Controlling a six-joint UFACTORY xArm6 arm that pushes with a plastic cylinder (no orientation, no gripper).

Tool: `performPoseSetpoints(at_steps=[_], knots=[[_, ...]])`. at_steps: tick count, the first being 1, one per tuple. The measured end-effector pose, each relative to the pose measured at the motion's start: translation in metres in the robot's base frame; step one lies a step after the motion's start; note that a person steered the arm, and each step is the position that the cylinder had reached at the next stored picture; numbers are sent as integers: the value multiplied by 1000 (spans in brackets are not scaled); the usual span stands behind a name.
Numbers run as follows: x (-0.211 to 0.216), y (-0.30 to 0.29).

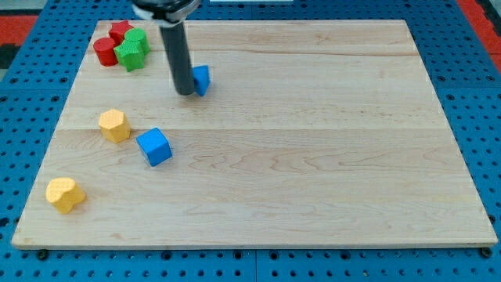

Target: Place blue cube below the blue triangle

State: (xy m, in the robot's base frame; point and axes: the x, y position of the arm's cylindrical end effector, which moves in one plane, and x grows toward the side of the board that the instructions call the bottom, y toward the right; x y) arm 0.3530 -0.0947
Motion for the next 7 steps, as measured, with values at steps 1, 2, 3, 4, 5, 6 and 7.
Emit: performPoseSetpoints(at_steps=[1,2,3,4,5,6,7], knots=[[-37,33],[-68,76],[-78,104],[-30,92],[47,133],[129,136],[178,107]])
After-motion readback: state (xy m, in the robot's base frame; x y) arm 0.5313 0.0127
